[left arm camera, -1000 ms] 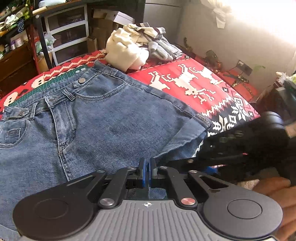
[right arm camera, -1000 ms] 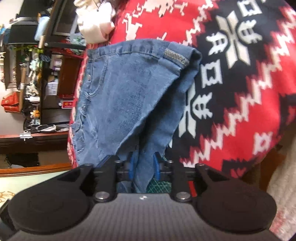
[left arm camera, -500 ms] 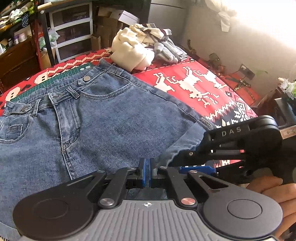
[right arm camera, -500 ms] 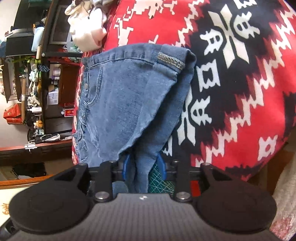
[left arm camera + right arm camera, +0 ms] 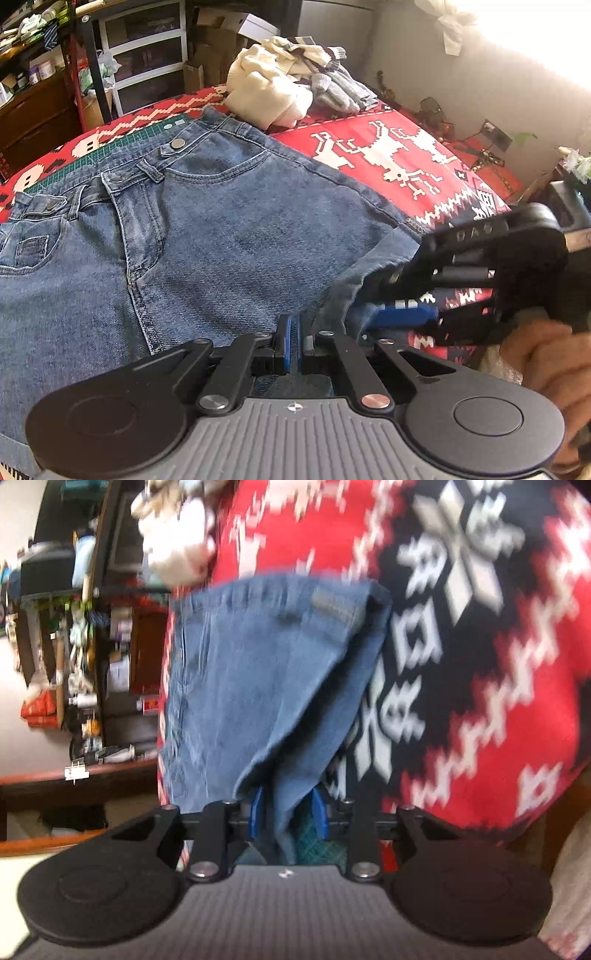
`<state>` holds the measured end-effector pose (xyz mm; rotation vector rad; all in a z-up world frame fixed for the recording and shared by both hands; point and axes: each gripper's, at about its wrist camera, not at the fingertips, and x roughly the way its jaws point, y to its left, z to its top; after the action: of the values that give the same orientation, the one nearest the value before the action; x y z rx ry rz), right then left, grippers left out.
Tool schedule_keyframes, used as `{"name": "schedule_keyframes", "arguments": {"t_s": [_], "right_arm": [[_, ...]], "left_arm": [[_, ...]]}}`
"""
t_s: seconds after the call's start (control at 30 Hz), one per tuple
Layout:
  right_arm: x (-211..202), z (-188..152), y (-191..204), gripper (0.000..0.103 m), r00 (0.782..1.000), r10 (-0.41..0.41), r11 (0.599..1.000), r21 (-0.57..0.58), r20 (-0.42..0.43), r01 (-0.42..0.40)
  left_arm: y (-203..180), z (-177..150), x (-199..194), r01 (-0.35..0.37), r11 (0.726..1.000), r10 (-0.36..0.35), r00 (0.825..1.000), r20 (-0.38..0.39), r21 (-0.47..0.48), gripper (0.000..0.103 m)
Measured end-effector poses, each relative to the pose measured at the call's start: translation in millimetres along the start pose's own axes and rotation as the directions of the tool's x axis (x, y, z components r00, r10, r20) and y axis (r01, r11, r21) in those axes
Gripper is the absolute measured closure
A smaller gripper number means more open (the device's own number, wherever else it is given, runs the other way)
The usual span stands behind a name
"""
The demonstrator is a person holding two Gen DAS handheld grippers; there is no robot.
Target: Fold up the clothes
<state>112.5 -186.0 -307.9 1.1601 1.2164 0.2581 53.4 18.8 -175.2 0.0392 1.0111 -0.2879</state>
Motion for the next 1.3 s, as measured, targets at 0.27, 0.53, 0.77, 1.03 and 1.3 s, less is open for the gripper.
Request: {"name": "schedule_keyframes", "arguments": {"t_s": [0.27, 0.53, 0.77, 1.03, 1.3], "right_arm": [[-1.2, 4.2, 14.4, 0.094, 0.994, -0.086, 0.995, -0.040, 0.061, 0.089], [-20.7, -12.2, 33.9, 0.100, 0.968, -0.231, 0.964, -0.113, 0.095, 0.241], [-25.2, -13.0, 28.3, 0.100, 0.959, -0.267, 0.949, -0.145, 0.100, 0.279], [-75.6, 2.1, 25.2, 0.100, 0.946, -0.272, 0.940, -0.160, 0.179, 0.301], [-93.8, 38.6, 32.0, 0.096, 0.945, -0.247, 0.936, -0.200, 0.214, 0.290]], "left_arm": [[-1.2, -1.9, 1.6, -0.003, 1.000, 0.003, 1.000, -0.009, 0.008, 0.100], [2.5, -7.6, -3.0, -0.004, 1.000, 0.005, 1.000, -0.010, 0.023, 0.100], [4.5, -20.8, 3.0, -0.017, 0.999, 0.019, 0.999, -0.046, 0.043, 0.100], [5.1, -37.5, 2.7, -0.019, 0.996, 0.024, 0.998, -0.061, 0.083, 0.098], [6.5, -46.6, -5.0, -0.012, 0.995, 0.017, 0.998, -0.056, 0.096, 0.098]]}}
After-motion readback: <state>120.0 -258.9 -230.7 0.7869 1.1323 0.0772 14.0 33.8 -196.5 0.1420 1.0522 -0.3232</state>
